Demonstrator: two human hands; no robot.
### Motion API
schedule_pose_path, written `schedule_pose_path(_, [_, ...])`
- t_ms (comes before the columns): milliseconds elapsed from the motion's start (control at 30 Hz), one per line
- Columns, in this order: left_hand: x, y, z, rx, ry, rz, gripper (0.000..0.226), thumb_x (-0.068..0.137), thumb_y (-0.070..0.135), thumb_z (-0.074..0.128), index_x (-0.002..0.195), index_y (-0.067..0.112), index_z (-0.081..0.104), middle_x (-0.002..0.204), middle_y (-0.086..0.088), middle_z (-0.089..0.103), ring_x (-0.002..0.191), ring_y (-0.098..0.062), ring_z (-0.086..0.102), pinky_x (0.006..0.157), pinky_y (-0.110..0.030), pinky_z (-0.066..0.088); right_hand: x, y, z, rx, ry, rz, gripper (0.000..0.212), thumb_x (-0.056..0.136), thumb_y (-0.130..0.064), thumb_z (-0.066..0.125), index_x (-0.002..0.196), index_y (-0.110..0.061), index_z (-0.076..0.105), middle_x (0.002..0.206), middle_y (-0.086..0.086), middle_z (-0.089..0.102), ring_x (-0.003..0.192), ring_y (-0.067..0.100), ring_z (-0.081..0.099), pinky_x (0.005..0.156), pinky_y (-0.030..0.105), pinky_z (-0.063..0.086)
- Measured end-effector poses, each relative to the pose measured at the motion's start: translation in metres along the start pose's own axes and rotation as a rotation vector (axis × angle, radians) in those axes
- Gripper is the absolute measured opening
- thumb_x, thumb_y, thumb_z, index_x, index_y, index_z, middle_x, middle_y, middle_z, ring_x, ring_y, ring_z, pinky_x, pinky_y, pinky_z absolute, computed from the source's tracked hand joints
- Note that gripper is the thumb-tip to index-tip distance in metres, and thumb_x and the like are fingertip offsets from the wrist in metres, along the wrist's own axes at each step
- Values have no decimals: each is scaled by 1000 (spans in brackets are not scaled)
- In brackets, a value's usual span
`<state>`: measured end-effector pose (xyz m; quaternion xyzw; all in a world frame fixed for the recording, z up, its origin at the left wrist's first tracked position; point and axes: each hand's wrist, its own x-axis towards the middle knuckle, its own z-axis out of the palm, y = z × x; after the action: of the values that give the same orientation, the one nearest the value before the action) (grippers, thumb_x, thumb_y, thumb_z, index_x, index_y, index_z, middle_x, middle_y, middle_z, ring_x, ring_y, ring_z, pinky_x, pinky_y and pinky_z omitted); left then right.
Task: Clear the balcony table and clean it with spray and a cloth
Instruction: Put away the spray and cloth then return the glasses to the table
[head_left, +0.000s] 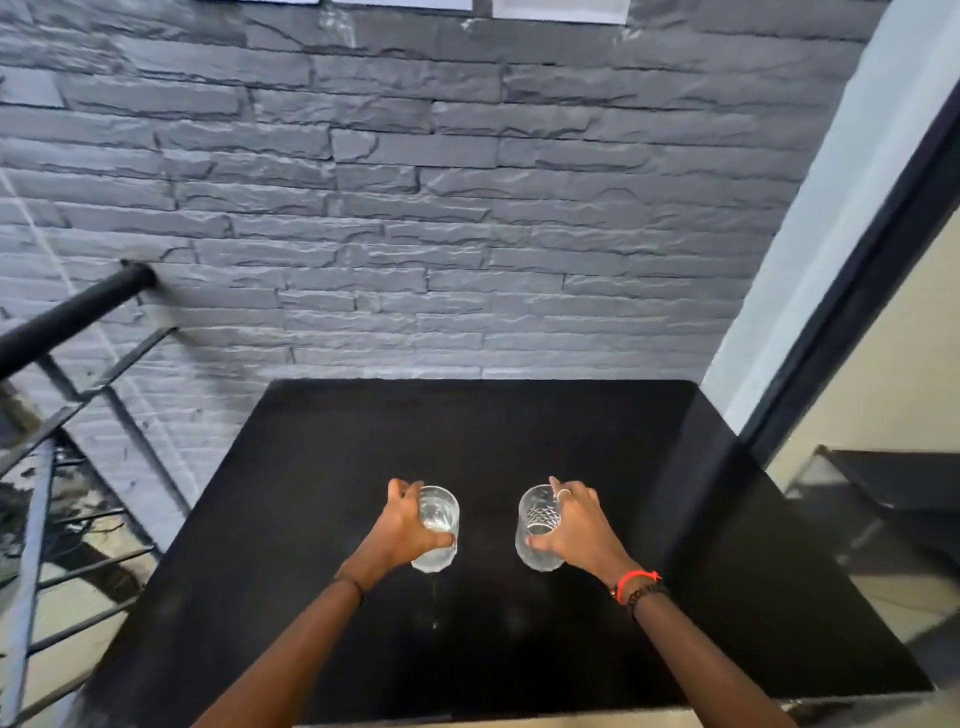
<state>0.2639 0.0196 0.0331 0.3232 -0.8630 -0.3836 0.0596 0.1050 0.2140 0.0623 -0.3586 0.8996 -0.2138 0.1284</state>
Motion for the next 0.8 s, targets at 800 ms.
schedule_pose_path(800, [154,34,71,58,-24,-134,90,66,25,84,137,-1,35,136,-12,25,121,-28,46,103,-29,43,148,101,-17,30,-89,113,98,73,-37,74,147,-6,19,138,3,30,131,18,24,104,21,29])
